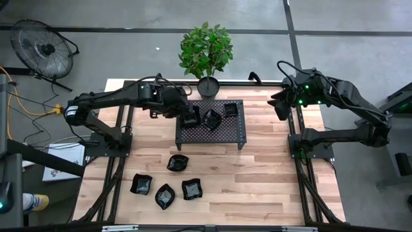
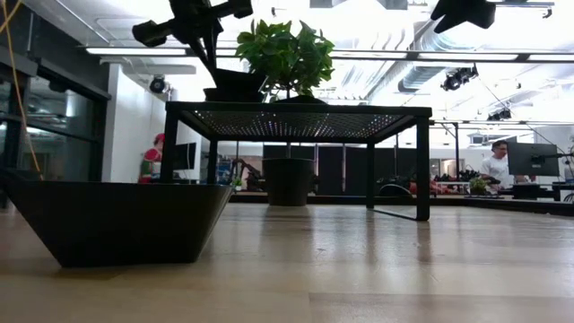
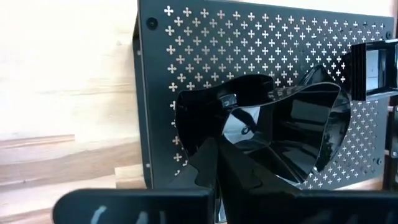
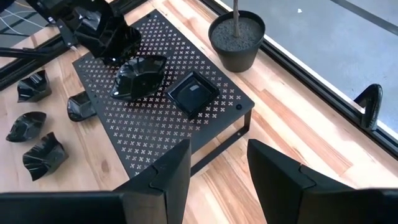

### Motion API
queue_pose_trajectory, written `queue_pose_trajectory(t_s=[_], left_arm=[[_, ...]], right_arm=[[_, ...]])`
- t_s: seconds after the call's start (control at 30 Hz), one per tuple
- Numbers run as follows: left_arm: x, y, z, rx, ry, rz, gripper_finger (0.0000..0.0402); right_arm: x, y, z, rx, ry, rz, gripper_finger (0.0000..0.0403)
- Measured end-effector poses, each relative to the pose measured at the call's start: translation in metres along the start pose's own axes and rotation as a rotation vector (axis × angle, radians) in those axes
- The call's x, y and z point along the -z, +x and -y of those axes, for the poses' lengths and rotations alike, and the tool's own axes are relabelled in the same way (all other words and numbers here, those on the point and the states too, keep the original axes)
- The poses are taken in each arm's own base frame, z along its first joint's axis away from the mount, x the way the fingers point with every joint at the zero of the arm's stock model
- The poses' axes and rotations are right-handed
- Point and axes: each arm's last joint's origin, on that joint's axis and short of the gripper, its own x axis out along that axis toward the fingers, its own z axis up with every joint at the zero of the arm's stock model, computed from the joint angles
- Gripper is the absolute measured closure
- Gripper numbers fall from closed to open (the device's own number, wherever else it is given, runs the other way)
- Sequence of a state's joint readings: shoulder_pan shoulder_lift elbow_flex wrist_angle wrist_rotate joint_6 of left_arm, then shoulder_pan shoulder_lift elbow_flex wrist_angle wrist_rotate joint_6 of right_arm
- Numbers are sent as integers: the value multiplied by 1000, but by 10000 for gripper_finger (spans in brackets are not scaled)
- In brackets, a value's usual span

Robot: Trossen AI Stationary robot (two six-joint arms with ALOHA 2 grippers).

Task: Pick & Place Mini shaped plates
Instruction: Stack the black distorted square plate on top of the other black distorted square plates on the shelf

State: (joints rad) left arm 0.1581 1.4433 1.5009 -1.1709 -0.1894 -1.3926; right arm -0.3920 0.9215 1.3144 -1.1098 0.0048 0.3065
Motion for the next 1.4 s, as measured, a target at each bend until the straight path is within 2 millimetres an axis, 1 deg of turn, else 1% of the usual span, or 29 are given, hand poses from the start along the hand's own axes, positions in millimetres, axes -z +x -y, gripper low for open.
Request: queue_pose_trajectory(t_s=[0.2,0.3,0.4,0.53,0.67,0.73,0.93,1.33,1.4], left_arm=[[0,0,0,-3,5,0,401],[1,5,1,-19,11,0,401],[-4,6,0,-26,1,5,399],[-9,11,1,-26,4,-7,384],[-12,12,4,-5,37,1,365],[-14,15,3,-21,34,-1,357],[-14,14,2,-21,56,14,342],[-16,14,1,-51,190,72,339],[-19,14,0,-57,204,80,339]], right_arm=[[1,0,0,3,0,-11,249],[2,0,1,6,0,-21,249],[3,0,1,6,0,-30,249],[4,-1,1,7,0,-35,249],[5,-4,2,5,4,-27,249],[6,-6,2,4,5,-21,249],[8,-10,2,1,7,-13,249],[10,-12,3,-5,31,-22,249],[10,-12,3,-4,34,-27,249]])
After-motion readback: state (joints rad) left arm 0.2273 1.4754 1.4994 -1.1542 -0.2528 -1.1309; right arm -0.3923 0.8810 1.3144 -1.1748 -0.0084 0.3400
